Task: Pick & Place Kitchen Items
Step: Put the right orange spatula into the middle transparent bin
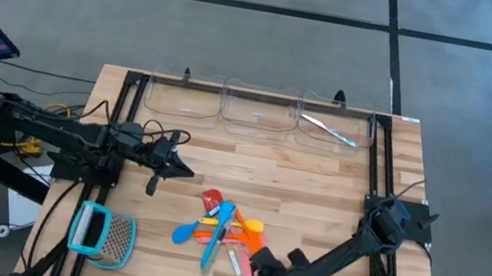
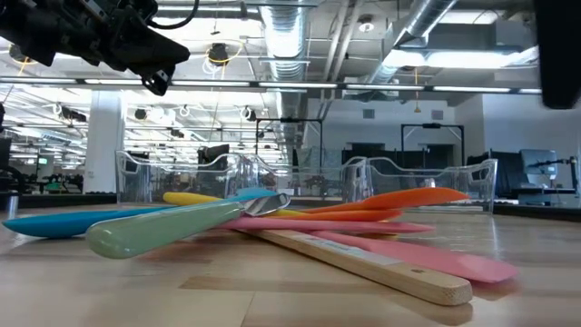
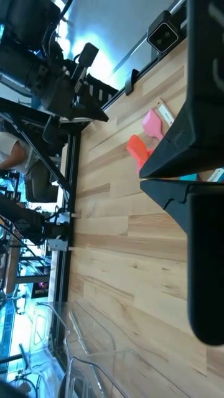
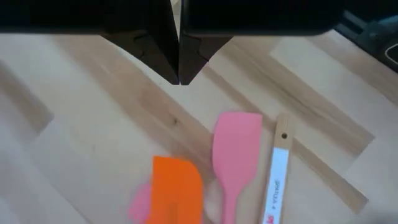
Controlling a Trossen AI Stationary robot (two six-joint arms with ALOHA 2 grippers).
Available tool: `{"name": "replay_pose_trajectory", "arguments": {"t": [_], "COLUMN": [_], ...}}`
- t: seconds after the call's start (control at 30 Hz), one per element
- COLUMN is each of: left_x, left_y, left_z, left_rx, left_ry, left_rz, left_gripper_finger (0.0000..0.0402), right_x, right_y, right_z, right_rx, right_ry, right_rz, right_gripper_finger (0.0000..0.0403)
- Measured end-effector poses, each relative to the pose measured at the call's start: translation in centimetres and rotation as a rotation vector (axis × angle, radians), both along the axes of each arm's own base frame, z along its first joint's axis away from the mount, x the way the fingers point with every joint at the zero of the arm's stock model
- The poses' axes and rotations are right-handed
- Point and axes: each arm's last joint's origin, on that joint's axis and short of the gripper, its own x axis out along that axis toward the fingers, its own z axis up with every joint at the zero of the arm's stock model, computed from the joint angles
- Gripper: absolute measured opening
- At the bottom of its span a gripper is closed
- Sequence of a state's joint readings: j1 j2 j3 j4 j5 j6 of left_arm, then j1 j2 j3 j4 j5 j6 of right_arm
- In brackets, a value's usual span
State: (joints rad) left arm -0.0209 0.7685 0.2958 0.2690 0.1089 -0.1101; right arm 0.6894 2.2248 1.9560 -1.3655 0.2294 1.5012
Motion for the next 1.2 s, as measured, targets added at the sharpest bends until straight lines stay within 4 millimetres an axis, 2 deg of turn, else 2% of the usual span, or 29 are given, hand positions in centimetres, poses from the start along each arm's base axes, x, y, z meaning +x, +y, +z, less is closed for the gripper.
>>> {"name": "replay_pose_trajectory", "arguments": {"t": [0.17,0.27,0.37,0.47,0.6,0.7,0.8,0.93,1.07,1.2], "left_x": [0.0,0.0,0.0,0.0,0.0,0.0,0.0,0.0,0.0,0.0], "left_y": [0.0,0.0,0.0,0.0,0.0,0.0,0.0,0.0,0.0,0.0], "left_z": [0.0,0.0,0.0,0.0,0.0,0.0,0.0,0.0,0.0,0.0], "left_rx": [0.001,0.0,-0.001,-0.002,-0.002,-0.001,-0.001,0.0,-0.001,-0.001], "left_ry": [0.0,0.0,0.0,0.001,0.001,0.0,0.0,0.0,0.0,0.0], "left_rz": [0.004,0.004,0.005,0.005,0.005,0.005,0.004,0.004,0.004,0.005], "left_gripper_finger": [0.0008,0.0008,0.0008,0.0008,0.0008,0.0008,0.0008,0.0008,0.0008,0.0008], "right_x": [1.8,2.7,2.8,1.5,-0.7,-2.6,-5.1,-8.7,-12.0,-14.5], "right_y": [-2.8,-5.1,-7.4,-9.2,-10.5,-11.4,-12.6,-14.8,-16.5,-16.7], "right_z": [1.1,2.6,4.7,7.5,11.2,12.9,12.2,8.7,5.4,2.6], "right_rx": [0.039,0.064,0.063,0.055,0.016,0.006,0.011,0.058,0.157,0.32], "right_ry": [0.042,0.044,0.041,0.04,-0.039,-0.134,-0.182,-0.268,-0.447,-0.675], "right_rz": [0.152,0.231,0.292,0.304,0.301,0.297,0.252,0.157,0.07,0.004], "right_gripper_finger": [0.0,0.0,0.0,0.0,0.0,0.0,0.0,0.0,0.0,0.0]}}
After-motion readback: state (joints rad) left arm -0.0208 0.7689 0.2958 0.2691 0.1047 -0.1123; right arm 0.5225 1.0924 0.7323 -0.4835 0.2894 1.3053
